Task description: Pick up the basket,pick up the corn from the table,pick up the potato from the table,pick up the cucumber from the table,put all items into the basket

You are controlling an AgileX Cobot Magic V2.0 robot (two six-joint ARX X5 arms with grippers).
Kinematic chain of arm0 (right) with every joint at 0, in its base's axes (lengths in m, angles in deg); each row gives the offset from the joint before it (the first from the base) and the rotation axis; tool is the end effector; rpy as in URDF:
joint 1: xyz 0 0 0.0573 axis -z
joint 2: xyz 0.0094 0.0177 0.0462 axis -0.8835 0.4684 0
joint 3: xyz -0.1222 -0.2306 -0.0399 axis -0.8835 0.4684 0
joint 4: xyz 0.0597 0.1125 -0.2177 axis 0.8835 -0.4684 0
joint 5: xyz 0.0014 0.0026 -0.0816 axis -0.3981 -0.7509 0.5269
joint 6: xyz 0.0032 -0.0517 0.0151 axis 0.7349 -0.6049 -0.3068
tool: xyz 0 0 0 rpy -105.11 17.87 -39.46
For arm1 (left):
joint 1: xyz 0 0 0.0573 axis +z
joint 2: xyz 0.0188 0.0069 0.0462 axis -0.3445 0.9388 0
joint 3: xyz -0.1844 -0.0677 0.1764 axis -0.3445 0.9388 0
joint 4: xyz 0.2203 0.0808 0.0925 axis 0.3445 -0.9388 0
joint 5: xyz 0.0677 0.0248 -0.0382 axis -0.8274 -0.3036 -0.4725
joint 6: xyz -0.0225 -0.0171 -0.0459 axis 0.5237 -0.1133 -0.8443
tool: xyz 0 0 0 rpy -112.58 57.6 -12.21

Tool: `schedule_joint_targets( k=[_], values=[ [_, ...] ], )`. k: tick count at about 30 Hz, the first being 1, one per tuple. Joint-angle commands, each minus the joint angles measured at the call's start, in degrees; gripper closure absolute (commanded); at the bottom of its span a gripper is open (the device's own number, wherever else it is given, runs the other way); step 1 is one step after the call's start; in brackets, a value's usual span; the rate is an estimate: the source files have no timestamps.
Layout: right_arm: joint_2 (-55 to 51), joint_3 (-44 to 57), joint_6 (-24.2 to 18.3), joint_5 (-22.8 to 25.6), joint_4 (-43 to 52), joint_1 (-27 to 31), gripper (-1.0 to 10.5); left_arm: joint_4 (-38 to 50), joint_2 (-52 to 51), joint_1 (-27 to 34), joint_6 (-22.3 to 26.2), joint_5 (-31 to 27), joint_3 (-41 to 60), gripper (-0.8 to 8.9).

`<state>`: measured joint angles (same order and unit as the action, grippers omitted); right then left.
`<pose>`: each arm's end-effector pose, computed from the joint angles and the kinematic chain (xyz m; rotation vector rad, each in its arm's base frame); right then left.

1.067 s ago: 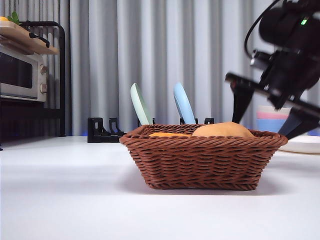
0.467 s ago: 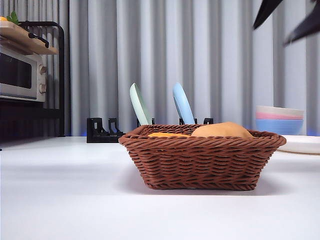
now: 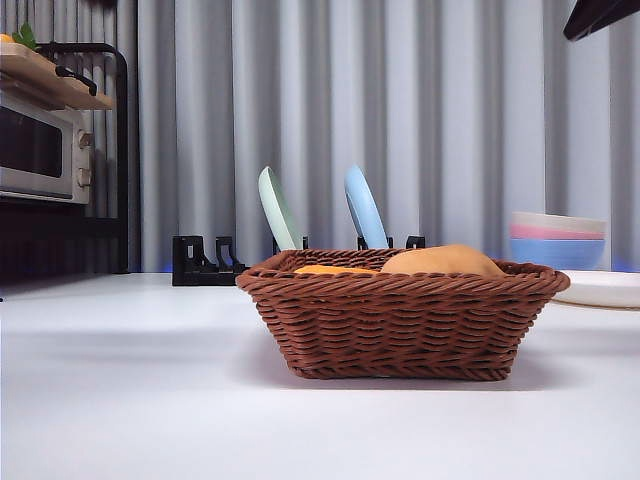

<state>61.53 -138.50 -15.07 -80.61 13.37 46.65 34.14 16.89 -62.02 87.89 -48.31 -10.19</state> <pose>0.1753 0.0543 0.3387 0.0397 0.5675 0.4458 0.1615 -0.1245 0.3417 0.4184 0.4767 -0.1878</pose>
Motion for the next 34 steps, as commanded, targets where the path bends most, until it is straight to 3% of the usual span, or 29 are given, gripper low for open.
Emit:
schedule_joint_targets(
  k=[1, 8, 12, 15, 18, 34],
  values=[
    [-3.6, 4.6, -1.0, 1.0, 2.0, -0.1, 9.6, 4.3, -3.7, 1.2, 0.5, 1.1, 6.4, 8.22],
    [-16.0, 16.3, 1.4, 2.4, 8.9, -0.2, 9.6, 9.0, -16.5, 3.1, -3.7, 5.6, 19.7, 8.23],
    [-23.0, 20.5, 1.9, 3.3, 10.0, -0.1, 9.6, 9.3, -26.9, 3.0, -3.7, 13.6, 25.6, 8.22],
    [-24.4, 20.6, 5.0, 3.4, 9.6, -0.1, 9.4, 7.5, -31.3, 3.0, -4.5, 18.4, 25.7, 8.22],
    [-24.5, 20.6, 10.3, 3.3, 9.7, -0.1, 9.5, 7.1, -33.0, 3.0, -4.9, 18.5, 25.7, 8.16],
    [-24.0, 20.5, 10.4, 3.3, 9.2, -0.1, 9.5, 6.2, -34.0, 3.1, -4.2, 18.3, 25.7, 8.17]
  ],
)
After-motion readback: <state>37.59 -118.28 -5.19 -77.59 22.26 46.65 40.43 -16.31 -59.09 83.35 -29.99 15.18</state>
